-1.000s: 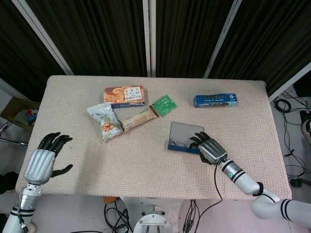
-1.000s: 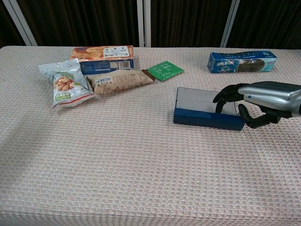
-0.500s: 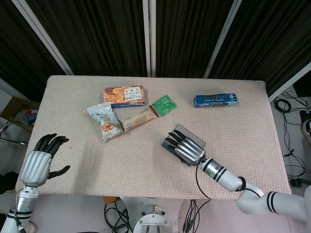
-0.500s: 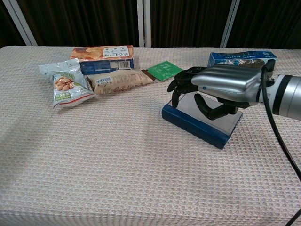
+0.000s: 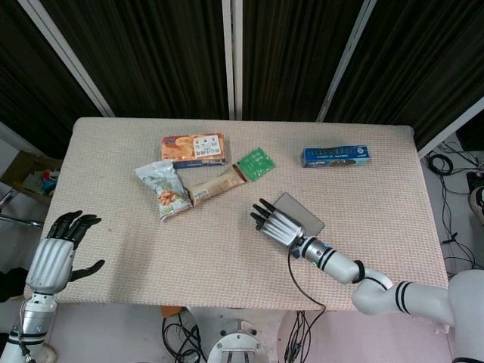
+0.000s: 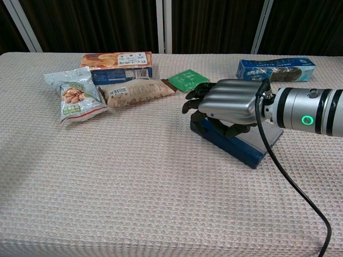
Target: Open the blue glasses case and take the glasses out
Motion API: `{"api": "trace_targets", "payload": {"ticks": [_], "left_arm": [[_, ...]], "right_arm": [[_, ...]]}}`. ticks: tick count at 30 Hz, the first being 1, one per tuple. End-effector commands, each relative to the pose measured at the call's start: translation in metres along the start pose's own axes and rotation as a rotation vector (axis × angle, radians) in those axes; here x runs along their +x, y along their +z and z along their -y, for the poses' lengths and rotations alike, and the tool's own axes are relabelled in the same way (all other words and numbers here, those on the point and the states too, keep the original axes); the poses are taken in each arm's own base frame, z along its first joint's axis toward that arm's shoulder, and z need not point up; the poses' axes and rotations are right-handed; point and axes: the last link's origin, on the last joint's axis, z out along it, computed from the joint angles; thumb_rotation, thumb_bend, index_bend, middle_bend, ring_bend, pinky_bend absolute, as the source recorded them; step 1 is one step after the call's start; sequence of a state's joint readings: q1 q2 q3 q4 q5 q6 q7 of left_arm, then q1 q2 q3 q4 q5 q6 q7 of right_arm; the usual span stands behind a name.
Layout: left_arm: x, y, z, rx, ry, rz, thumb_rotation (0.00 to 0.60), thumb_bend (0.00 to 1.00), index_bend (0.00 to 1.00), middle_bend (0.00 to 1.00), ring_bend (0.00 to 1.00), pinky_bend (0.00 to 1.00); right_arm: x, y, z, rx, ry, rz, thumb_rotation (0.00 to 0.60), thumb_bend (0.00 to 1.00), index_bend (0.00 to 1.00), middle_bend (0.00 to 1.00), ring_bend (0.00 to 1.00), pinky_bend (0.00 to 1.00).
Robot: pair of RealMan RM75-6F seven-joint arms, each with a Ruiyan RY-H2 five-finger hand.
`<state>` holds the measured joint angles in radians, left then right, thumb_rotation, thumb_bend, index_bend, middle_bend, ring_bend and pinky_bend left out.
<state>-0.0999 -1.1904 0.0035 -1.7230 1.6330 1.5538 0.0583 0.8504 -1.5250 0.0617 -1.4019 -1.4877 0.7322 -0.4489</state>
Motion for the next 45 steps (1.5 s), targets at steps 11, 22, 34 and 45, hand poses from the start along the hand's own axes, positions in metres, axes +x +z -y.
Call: {"api": "trace_targets", "payload": {"ticks": [11, 22, 34, 45], "left_arm": [[-0.003, 0.008, -0.005, -0.024, -0.001, 0.012, 0.6, 0.03, 0.23, 0.22, 0.12, 0.15], [-0.001, 0.009, -0.008, -0.014, 0.003, 0.013, 0.6, 0.03, 0.23, 0.22, 0.12, 0.14], [-0.002, 0.009, -0.009, -0.012, 0.001, 0.016, 0.6, 0.03, 0.23, 0.22, 0.12, 0.14], [-0.002, 0.005, -0.007, -0.002, -0.002, 0.015, 0.6, 0.03, 0.23, 0.22, 0.12, 0.14]], "right_arm": [[-0.018, -0.04, -0.059, -0.238, 0.145, 0.032, 0.6, 0.57, 0.42, 0.16, 0.0, 0.0], [-0.016, -0.064, -0.071, -0.169, 0.156, 0.002, 0.6, 0.27, 0.38, 0.16, 0.0, 0.0], [-0.024, -0.06, -0.068, -0.16, 0.111, -0.025, 0.6, 0.19, 0.34, 0.16, 0.0, 0.0], [-0.029, -0.04, -0.056, -0.147, 0.095, -0.041, 0.6, 0.18, 0.32, 0.16, 0.0, 0.0]]}}
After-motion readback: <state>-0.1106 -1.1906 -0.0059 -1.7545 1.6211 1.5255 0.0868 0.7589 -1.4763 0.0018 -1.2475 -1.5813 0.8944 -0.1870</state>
